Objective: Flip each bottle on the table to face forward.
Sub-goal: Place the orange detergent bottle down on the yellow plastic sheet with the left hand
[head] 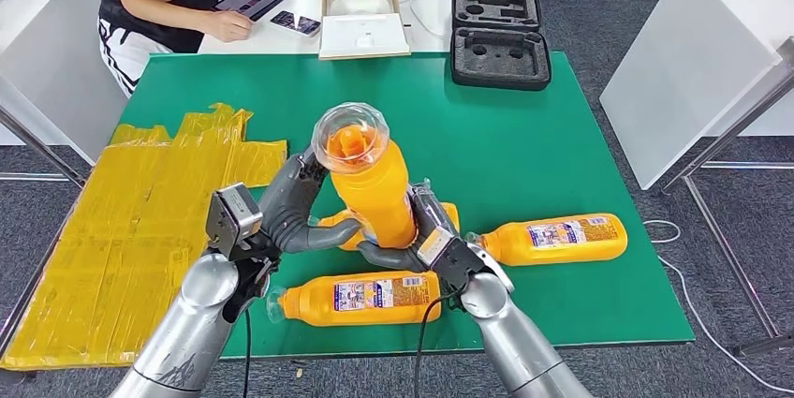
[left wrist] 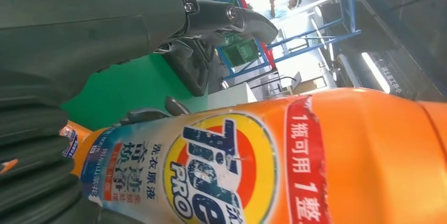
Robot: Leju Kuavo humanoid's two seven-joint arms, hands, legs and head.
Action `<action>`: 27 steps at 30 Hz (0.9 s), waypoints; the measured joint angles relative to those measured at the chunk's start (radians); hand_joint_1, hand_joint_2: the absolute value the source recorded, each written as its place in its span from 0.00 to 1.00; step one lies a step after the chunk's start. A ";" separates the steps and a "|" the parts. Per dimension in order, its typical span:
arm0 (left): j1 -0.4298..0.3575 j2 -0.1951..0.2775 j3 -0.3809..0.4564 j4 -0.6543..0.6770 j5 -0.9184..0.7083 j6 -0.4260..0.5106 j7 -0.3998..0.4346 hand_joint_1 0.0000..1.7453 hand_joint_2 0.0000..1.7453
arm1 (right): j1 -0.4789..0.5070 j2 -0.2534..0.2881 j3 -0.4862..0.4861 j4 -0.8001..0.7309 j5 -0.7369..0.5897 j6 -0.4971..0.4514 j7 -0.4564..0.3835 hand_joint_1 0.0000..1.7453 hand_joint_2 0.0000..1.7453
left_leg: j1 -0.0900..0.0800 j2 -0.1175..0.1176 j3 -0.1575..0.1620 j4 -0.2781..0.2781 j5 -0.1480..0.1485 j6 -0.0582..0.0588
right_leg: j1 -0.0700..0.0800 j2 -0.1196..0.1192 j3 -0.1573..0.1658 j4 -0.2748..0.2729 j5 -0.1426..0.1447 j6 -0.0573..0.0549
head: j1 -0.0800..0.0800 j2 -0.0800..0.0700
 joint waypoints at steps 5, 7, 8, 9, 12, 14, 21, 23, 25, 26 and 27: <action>0.000 0.002 -0.001 0.000 0.000 0.001 0.000 0.00 1.00 | -0.006 -0.002 0.005 0.015 0.000 0.000 0.003 1.00 1.00 | 0.000 0.000 0.000 0.000 0.000 0.000 | 0.000 0.000 0.000 0.000 0.000 0.000 | 0.000 0.000; 0.000 0.002 -0.001 0.000 0.001 0.003 0.001 0.00 1.00 | -0.008 -0.002 0.005 0.021 0.004 -0.004 0.020 1.00 1.00 | 0.000 0.000 0.000 0.000 0.000 0.000 | 0.000 0.000 0.000 0.000 0.000 0.000 | 0.000 0.000; 0.001 0.003 -0.001 0.000 0.002 0.006 0.001 0.00 1.00 | -0.009 -0.002 0.005 0.025 0.008 -0.010 0.035 1.00 1.00 | 0.000 0.000 0.000 0.000 0.000 0.000 | 0.000 0.000 0.000 0.000 0.000 0.000 | 0.000 0.000; 0.001 0.003 -0.001 0.000 0.002 0.007 0.002 0.00 1.00 | -0.010 -0.002 0.005 0.030 0.012 -0.019 0.051 1.00 1.00 | 0.000 0.000 0.000 0.000 0.000 0.000 | 0.000 0.000 0.000 0.000 0.000 0.000 | 0.000 0.000; 0.005 0.003 -0.002 0.000 0.002 0.015 0.003 0.00 1.00 | -0.013 0.001 0.004 0.053 0.016 -0.051 0.092 1.00 1.00 | 0.000 0.000 0.000 0.000 0.000 0.000 | 0.000 0.000 0.000 0.000 0.000 0.000 | 0.000 0.000; 0.009 0.003 -0.004 0.000 0.001 0.020 0.003 0.00 1.00 | -0.016 0.005 0.001 0.073 0.015 -0.077 0.109 1.00 1.00 | 0.000 0.000 0.000 0.000 0.000 0.000 | 0.000 0.000 0.000 0.000 0.000 0.000 | 0.000 0.000; 0.020 0.002 -0.007 -0.002 -0.004 0.036 0.003 0.00 1.00 | -0.038 0.025 -0.020 0.142 0.009 -0.176 0.142 1.00 1.00 | 0.000 0.000 0.000 0.000 0.000 0.000 | 0.000 0.000 0.000 0.000 0.000 0.000 | 0.000 0.000; 0.020 0.002 -0.007 -0.005 -0.007 0.043 0.004 0.00 1.00 | -0.049 0.035 -0.033 0.161 0.000 -0.223 0.148 1.00 1.00 | 0.000 0.000 0.000 0.000 0.000 0.000 | 0.000 0.000 0.000 0.000 0.000 0.000 | 0.000 0.000; 0.021 0.002 -0.010 -0.009 -0.010 0.051 0.008 0.00 1.00 | -0.060 0.046 -0.049 0.178 -0.005 -0.284 0.153 1.00 1.00 | 0.000 0.000 0.000 0.000 0.000 0.000 | 0.000 0.000 0.000 0.000 0.000 0.000 | 0.000 0.000; 0.022 0.002 -0.012 -0.012 -0.010 0.056 0.011 0.00 1.00 | -0.066 0.051 -0.058 0.185 -0.003 -0.318 0.156 1.00 1.00 | 0.000 0.000 0.000 0.000 0.000 0.000 | 0.000 0.000 0.000 0.000 0.000 0.000 | 0.000 0.000; 0.023 0.002 -0.015 -0.014 -0.010 0.060 0.013 0.00 1.00 | -0.072 0.055 -0.065 0.193 0.002 -0.353 0.158 1.00 1.00 | 0.000 0.000 0.000 0.000 0.000 0.000 | 0.000 0.000 0.000 0.000 0.000 0.000 | 0.000 0.000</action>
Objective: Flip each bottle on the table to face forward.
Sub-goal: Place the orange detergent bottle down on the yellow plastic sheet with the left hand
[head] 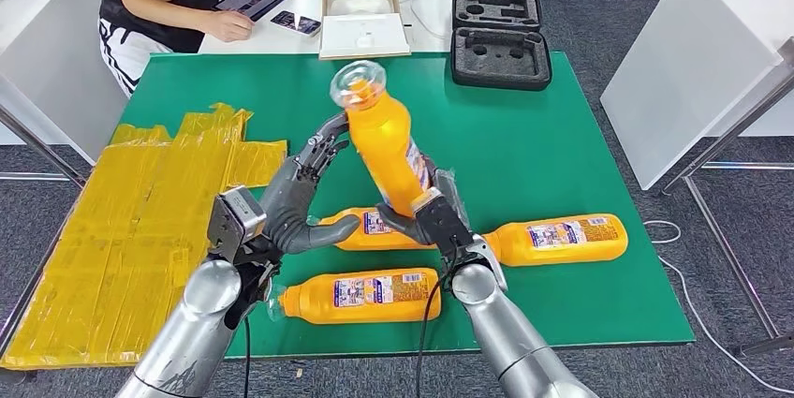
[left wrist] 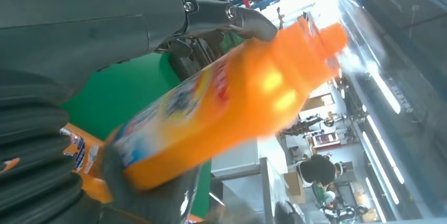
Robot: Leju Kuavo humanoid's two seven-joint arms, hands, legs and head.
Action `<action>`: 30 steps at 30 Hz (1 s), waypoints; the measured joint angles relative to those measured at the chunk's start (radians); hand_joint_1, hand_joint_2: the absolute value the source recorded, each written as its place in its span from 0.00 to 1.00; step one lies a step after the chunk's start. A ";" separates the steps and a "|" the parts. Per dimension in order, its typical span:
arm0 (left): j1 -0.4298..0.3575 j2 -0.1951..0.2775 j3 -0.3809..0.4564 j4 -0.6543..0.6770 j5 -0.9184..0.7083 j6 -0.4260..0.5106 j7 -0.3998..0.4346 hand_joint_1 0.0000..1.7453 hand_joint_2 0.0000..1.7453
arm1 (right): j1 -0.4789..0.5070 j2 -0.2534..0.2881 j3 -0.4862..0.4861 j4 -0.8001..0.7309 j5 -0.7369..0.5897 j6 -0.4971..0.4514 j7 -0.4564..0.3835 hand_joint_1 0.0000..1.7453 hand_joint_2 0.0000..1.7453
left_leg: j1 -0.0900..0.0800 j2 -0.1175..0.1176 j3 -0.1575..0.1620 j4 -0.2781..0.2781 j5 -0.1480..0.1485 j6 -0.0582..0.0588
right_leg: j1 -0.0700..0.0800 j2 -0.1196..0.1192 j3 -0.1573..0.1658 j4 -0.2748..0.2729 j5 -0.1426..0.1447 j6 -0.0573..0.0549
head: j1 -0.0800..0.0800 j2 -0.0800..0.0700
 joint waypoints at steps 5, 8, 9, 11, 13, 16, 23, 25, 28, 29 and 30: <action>0.009 -0.002 -0.011 -0.009 0.001 0.016 0.007 0.00 1.00 | -0.016 0.022 -0.013 0.030 0.039 -0.092 -0.001 1.00 1.00 | 0.000 0.000 0.000 0.000 0.000 0.000 | 0.000 0.000 0.000 0.000 0.000 0.000 | 0.000 0.000; 0.015 -0.003 -0.015 -0.011 0.002 0.023 0.007 0.00 1.00 | -0.020 0.034 -0.007 0.044 0.054 -0.097 -0.001 1.00 1.00 | 0.000 0.000 0.000 0.000 0.000 0.000 | 0.000 0.000 0.000 0.000 0.000 0.000 | 0.000 0.000; 0.016 -0.003 -0.015 -0.011 0.002 0.026 0.007 0.00 1.00 | -0.021 0.038 -0.002 0.048 0.058 -0.096 0.000 1.00 1.00 | 0.000 0.000 0.000 0.000 0.000 0.000 | 0.000 0.000 0.000 0.000 0.000 0.000 | 0.000 0.000; 0.017 -0.003 -0.015 -0.011 0.004 0.032 0.007 0.00 1.00 | -0.022 0.042 0.013 0.054 0.065 -0.085 0.001 1.00 1.00 | 0.000 0.000 0.000 0.000 0.000 0.000 | 0.000 0.000 0.000 0.000 0.000 0.000 | 0.000 0.000; 0.020 -0.003 -0.014 -0.011 0.008 0.038 0.007 0.00 1.00 | -0.023 0.046 0.034 0.060 0.069 -0.067 0.001 1.00 1.00 | 0.000 0.000 0.000 0.000 0.000 0.000 | 0.000 0.000 0.000 0.000 0.000 0.000 | 0.000 0.000; 0.026 -0.003 -0.009 -0.011 0.014 0.050 0.002 0.00 1.00 | -0.023 0.049 0.071 0.065 0.075 -0.046 -0.007 1.00 1.00 | 0.000 0.000 0.000 0.000 0.000 0.000 | 0.000 0.000 0.000 0.000 0.000 0.000 | 0.000 0.000; 0.023 -0.002 0.016 -0.008 0.042 0.070 -0.016 0.00 1.00 | -0.015 0.051 0.167 0.067 0.125 -0.031 -0.036 1.00 1.00 | 0.000 0.000 0.000 0.000 0.000 0.000 | 0.000 0.000 -0.001 0.000 0.000 0.000 | 0.000 0.000; 0.023 -0.002 0.024 -0.007 0.049 0.071 -0.018 0.00 1.00 | -0.014 0.051 0.191 0.067 0.134 -0.020 -0.040 1.00 1.00 | 0.000 0.000 -0.001 0.000 0.000 0.000 | 0.000 0.000 -0.001 0.000 0.000 0.000 | 0.000 0.000; 0.023 0.000 0.037 -0.005 0.055 0.071 -0.022 0.00 1.00 | -0.015 0.050 0.223 0.067 0.145 0.006 -0.045 1.00 1.00 | 0.000 0.000 -0.001 0.000 0.000 0.000 | 0.000 0.000 -0.001 0.000 0.000 0.000 | 0.000 0.000; 0.024 0.000 0.041 -0.004 0.057 0.071 -0.024 0.00 1.00 | -0.017 0.048 0.232 0.067 0.144 0.018 -0.045 1.00 1.00 | 0.000 0.000 -0.001 0.000 0.000 0.000 | 0.000 0.000 -0.001 0.000 0.000 0.000 | 0.000 0.000; 0.025 0.001 0.043 -0.003 0.059 0.071 -0.025 0.00 1.00 | -0.020 0.046 0.239 0.067 0.142 0.030 -0.046 1.00 1.00 | 0.000 0.000 -0.001 0.000 0.000 0.000 | 0.000 0.000 -0.001 0.000 0.000 0.000 | 0.000 0.000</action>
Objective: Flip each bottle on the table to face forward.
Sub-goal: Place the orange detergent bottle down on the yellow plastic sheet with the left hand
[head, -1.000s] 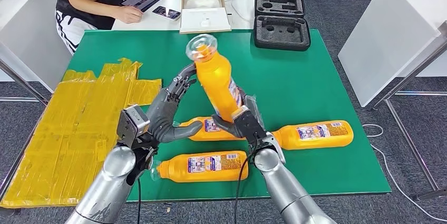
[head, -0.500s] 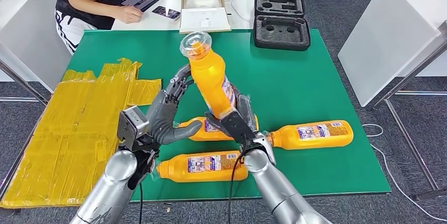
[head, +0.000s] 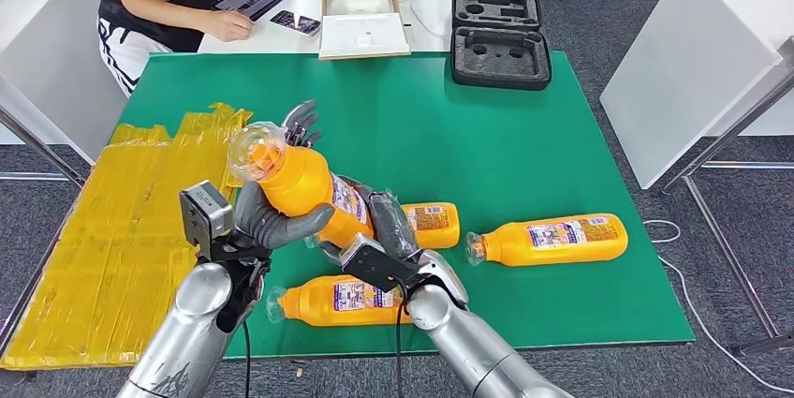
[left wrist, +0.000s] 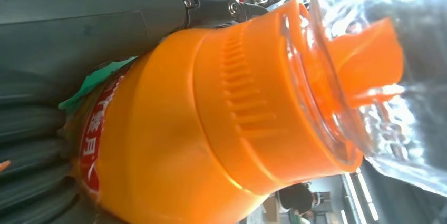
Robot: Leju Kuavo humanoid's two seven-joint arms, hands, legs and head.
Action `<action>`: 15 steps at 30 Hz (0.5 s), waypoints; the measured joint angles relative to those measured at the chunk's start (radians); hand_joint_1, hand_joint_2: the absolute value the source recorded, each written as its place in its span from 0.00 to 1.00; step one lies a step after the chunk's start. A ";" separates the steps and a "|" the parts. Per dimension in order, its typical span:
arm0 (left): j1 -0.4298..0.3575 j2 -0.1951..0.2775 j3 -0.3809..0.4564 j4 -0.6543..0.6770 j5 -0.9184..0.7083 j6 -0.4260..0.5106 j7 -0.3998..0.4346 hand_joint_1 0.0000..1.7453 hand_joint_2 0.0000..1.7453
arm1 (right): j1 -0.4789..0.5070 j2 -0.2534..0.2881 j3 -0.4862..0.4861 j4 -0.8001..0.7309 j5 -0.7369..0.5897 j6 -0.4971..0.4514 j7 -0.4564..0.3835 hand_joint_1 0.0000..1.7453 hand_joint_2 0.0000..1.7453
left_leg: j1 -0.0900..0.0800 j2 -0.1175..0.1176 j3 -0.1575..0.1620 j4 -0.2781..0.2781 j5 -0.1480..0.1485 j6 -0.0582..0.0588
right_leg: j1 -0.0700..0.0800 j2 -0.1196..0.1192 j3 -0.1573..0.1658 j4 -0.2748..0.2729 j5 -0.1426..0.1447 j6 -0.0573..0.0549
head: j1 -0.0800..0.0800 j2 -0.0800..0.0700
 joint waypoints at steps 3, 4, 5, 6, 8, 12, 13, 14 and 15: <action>0.001 0.004 0.005 0.002 0.003 0.000 -0.004 0.00 1.00 | -0.008 -0.006 0.013 0.000 -0.006 0.025 0.000 1.00 1.00 | 0.000 0.000 0.000 0.000 0.000 0.000 | 0.000 0.000 0.000 0.000 0.000 0.000 | 0.000 0.000; 0.001 0.004 0.006 0.002 0.004 0.000 -0.004 0.00 1.00 | -0.010 -0.008 0.015 0.000 -0.008 0.035 -0.001 1.00 1.00 | 0.000 0.000 0.000 0.000 0.000 0.000 | 0.000 0.000 0.000 0.000 0.000 0.000 | 0.000 0.000; 0.001 0.005 0.008 0.003 0.004 0.000 -0.005 0.00 1.00 | -0.012 -0.011 0.018 0.000 -0.013 0.050 -0.002 1.00 1.00 | 0.000 0.000 0.000 0.000 0.000 0.000 | 0.000 0.000 0.000 0.000 0.000 0.000 | 0.000 0.000; 0.002 0.006 0.011 0.004 0.005 0.000 -0.007 0.00 1.00 | -0.014 -0.014 0.022 0.000 -0.019 0.070 -0.005 1.00 1.00 | 0.000 0.000 0.000 0.000 0.000 0.000 | 0.000 0.000 0.000 0.000 0.000 0.000 | 0.000 0.000; 0.003 0.008 0.018 0.007 0.005 0.000 -0.013 0.46 1.00 | -0.019 -0.022 0.029 0.000 -0.035 0.113 -0.009 1.00 1.00 | 0.000 0.000 0.000 0.000 0.000 0.000 | 0.000 0.000 0.000 0.000 0.000 0.000 | 0.000 0.000; 0.012 0.012 0.026 0.010 0.004 0.002 -0.026 0.97 1.00 | -0.026 -0.030 0.033 0.000 -0.043 0.151 -0.010 1.00 1.00 | 0.000 0.000 0.000 0.000 0.000 0.000 | 0.000 0.000 0.000 0.000 0.000 0.000 | 0.000 0.000; 0.014 0.013 0.028 0.010 0.004 0.002 -0.027 0.97 1.00 | -0.027 -0.031 0.033 0.000 -0.043 0.155 -0.010 1.00 1.00 | 0.000 0.000 0.000 0.000 0.000 0.000 | 0.000 0.000 0.000 0.000 0.000 0.000 | 0.000 0.000; 0.016 0.013 0.029 0.010 0.004 0.002 -0.028 0.97 1.00 | -0.027 -0.032 0.034 0.000 -0.043 0.158 -0.010 1.00 1.00 | 0.000 0.000 0.000 0.000 0.000 0.000 | 0.000 0.000 0.000 0.000 0.000 0.000 | 0.000 0.000; 0.017 0.013 0.029 0.010 0.003 0.002 -0.029 0.98 1.00 | -0.027 -0.033 0.034 0.000 -0.043 0.160 -0.010 1.00 1.00 | 0.000 0.000 0.000 0.000 0.000 0.000 | 0.000 0.000 0.000 0.000 0.000 0.000 | 0.000 0.000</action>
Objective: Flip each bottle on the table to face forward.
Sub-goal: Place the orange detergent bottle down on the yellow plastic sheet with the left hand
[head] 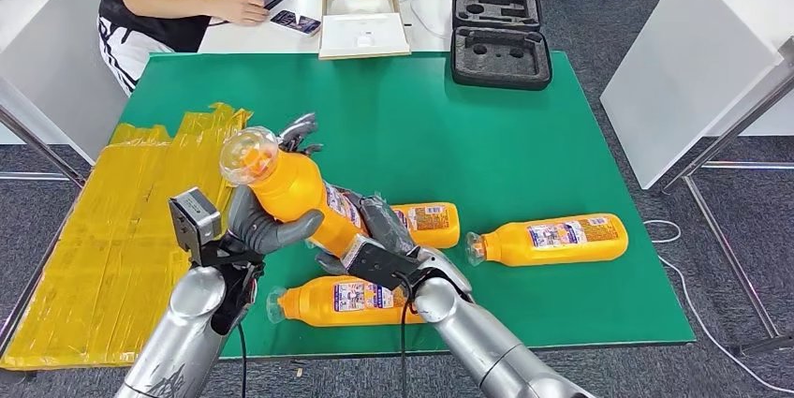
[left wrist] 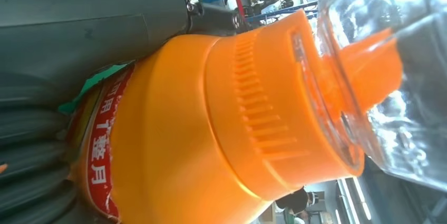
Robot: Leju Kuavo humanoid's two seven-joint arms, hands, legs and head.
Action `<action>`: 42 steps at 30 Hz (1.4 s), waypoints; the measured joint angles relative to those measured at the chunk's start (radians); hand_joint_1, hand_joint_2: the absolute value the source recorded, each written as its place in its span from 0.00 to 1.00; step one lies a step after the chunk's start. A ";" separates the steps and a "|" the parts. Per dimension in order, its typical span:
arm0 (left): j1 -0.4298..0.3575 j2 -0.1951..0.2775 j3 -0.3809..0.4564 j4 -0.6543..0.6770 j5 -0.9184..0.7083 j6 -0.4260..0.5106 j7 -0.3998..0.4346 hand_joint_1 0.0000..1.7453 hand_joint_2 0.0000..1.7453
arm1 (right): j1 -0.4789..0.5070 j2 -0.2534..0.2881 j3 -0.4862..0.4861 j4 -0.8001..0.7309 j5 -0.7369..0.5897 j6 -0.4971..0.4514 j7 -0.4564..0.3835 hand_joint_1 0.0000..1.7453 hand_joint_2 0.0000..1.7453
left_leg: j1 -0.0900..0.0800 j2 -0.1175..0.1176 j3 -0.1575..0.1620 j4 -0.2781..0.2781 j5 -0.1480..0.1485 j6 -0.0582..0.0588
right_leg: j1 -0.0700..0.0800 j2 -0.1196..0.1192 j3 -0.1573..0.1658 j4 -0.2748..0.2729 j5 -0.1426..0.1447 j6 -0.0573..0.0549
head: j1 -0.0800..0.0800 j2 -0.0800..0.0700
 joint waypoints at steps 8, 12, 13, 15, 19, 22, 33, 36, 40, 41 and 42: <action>0.004 0.000 0.004 0.000 -0.001 0.000 -0.002 1.00 1.00 | 0.000 -0.002 0.002 0.000 0.000 0.005 0.000 1.00 1.00 | 0.000 0.000 0.000 0.000 0.000 0.000 | 0.000 0.000 0.000 0.000 0.000 0.000 | 0.000 0.000; 0.010 0.000 0.008 -0.005 -0.009 0.001 -0.004 1.00 1.00 | 0.002 -0.002 0.003 0.000 0.000 0.004 -0.002 1.00 1.00 | 0.000 0.000 0.000 0.000 0.000 0.000 | 0.000 0.000 0.000 0.000 0.000 0.000 | 0.000 0.000; 0.012 0.000 0.009 -0.007 -0.012 0.002 -0.005 1.00 1.00 | 0.003 -0.002 0.003 0.000 -0.001 0.002 -0.004 1.00 1.00 | 0.000 0.000 0.000 0.000 0.000 0.000 | 0.000 0.000 0.000 0.000 0.000 0.000 | 0.000 0.000; 0.017 0.000 0.011 -0.011 -0.017 0.002 -0.006 1.00 1.00 | 0.007 -0.002 0.003 -0.002 -0.001 -0.005 -0.008 1.00 1.00 | 0.000 0.000 0.000 0.000 0.000 0.000 | 0.000 0.000 0.000 0.000 0.000 0.000 | 0.000 0.000; 0.019 -0.001 0.012 -0.018 -0.019 0.004 -0.006 1.00 1.00 | 0.020 -0.004 0.000 -0.022 0.001 -0.038 -0.009 0.22 1.00 | 0.000 0.000 0.000 0.000 0.000 0.000 | 0.000 0.000 -0.001 0.000 0.000 0.000 | 0.000 0.000; 0.018 -0.003 0.018 -0.022 -0.028 0.021 0.003 1.00 1.00 | 0.040 -0.010 -0.004 -0.060 0.012 -0.080 -0.009 0.00 1.00 | 0.000 0.000 0.000 0.000 0.000 0.000 | 0.000 0.000 -0.001 0.000 0.000 0.000 | 0.000 0.000; 0.013 0.000 0.067 -0.036 -0.072 0.090 0.003 1.00 1.00 | 0.101 -0.047 -0.040 -0.231 0.030 -0.160 -0.001 0.00 1.00 | 0.000 0.000 -0.001 0.000 0.000 0.000 | 0.000 0.000 -0.001 0.000 0.000 0.000 | 0.000 0.000; 0.011 0.010 0.107 -0.049 -0.144 0.170 -0.006 1.00 1.00 | 0.151 -0.083 -0.088 -0.333 0.072 -0.220 0.015 0.00 1.00 | 0.000 0.000 -0.001 0.000 0.000 0.000 | 0.000 -0.001 -0.001 0.000 0.000 0.000 | 0.000 0.000; 0.011 0.027 0.167 -0.072 -0.264 0.265 -0.017 1.00 1.00 | 0.229 -0.126 -0.164 -0.455 0.141 -0.275 0.026 0.00 1.00 | 0.000 0.000 -0.002 0.000 0.000 0.000 | 0.000 -0.001 -0.002 0.000 0.000 0.000 | 0.000 0.000; 0.011 0.030 0.177 -0.076 -0.283 0.277 -0.018 1.00 1.00 | 0.242 -0.133 -0.175 -0.477 0.155 -0.283 0.029 0.00 1.00 | 0.000 0.000 -0.002 0.000 0.000 0.000 | 0.000 0.000 -0.002 0.000 0.000 0.000 | 0.000 0.000; 0.010 0.032 0.185 -0.081 -0.312 0.298 -0.019 1.00 1.00 | 0.254 -0.138 -0.186 -0.497 0.173 -0.295 0.035 0.00 1.00 | 0.000 0.000 -0.002 0.000 0.000 0.000 | 0.000 0.000 -0.002 0.000 0.000 0.000 | 0.000 0.000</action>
